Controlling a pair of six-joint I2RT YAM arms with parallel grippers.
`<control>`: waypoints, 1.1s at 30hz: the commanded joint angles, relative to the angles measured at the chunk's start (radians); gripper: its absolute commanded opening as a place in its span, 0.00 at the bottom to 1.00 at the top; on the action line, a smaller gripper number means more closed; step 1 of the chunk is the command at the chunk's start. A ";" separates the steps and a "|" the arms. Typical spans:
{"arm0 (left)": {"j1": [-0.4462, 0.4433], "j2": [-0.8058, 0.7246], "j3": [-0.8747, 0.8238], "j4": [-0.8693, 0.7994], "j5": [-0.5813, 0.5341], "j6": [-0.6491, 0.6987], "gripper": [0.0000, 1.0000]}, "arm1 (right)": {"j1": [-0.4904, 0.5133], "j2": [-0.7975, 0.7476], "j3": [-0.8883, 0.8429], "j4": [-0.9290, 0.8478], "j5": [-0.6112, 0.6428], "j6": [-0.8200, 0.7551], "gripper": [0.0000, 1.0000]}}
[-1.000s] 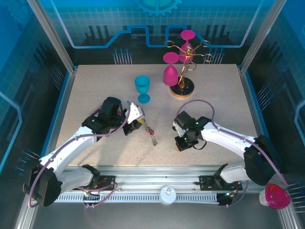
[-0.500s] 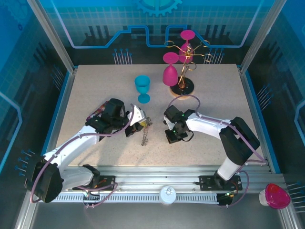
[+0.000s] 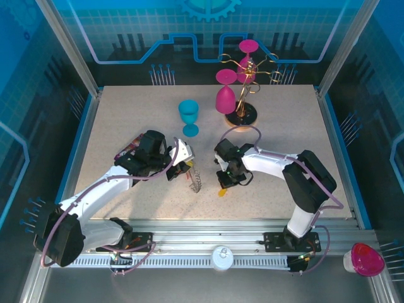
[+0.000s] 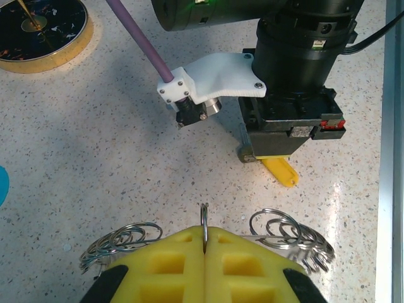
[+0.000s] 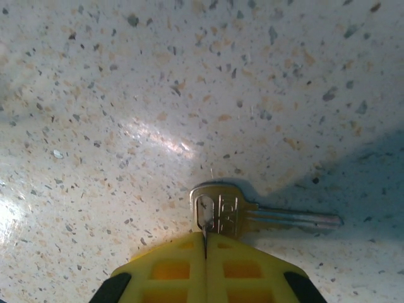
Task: Put the keys on the keyring
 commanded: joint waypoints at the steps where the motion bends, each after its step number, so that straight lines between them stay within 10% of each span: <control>1: -0.004 0.005 -0.010 0.029 0.003 0.022 0.00 | -0.013 0.029 0.031 -0.021 0.010 -0.014 0.02; 33: -0.005 0.012 -0.005 0.017 0.012 0.029 0.00 | -0.013 0.032 0.056 -0.043 0.009 -0.014 0.12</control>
